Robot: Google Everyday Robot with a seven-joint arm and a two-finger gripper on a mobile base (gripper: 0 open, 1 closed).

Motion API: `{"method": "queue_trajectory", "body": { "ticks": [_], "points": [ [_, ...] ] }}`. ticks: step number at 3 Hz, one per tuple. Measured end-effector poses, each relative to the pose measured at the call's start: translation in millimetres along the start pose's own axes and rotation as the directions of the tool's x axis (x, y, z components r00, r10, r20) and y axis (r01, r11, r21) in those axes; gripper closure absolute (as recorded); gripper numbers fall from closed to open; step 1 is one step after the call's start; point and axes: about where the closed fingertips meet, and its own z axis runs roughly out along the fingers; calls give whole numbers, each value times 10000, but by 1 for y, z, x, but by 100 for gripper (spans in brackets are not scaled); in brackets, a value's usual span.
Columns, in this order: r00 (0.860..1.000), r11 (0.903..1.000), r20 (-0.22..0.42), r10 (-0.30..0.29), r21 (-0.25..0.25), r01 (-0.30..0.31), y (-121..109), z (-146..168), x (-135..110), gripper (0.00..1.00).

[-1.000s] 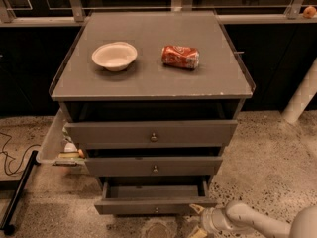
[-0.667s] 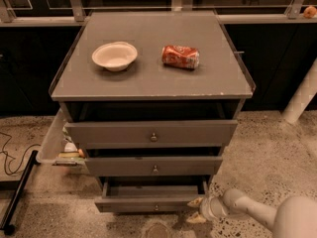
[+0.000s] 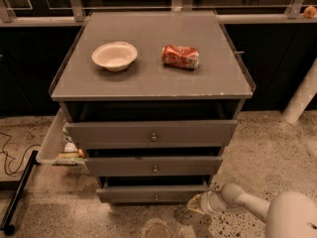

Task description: Close bottom drawer

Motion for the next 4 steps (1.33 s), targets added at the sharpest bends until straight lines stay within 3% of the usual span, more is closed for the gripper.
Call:
{"method": "queue_trajectory", "body": {
  "ticks": [2, 3, 4],
  "points": [
    [10000, 10000, 0, 0, -3, 0, 0, 0, 0, 15],
    [10000, 10000, -3, -2, -4, 2, 0, 1, 0, 0],
    [9994, 9996, -270, -216, 202, 222, -26, 17, -7, 0]
  ]
}}
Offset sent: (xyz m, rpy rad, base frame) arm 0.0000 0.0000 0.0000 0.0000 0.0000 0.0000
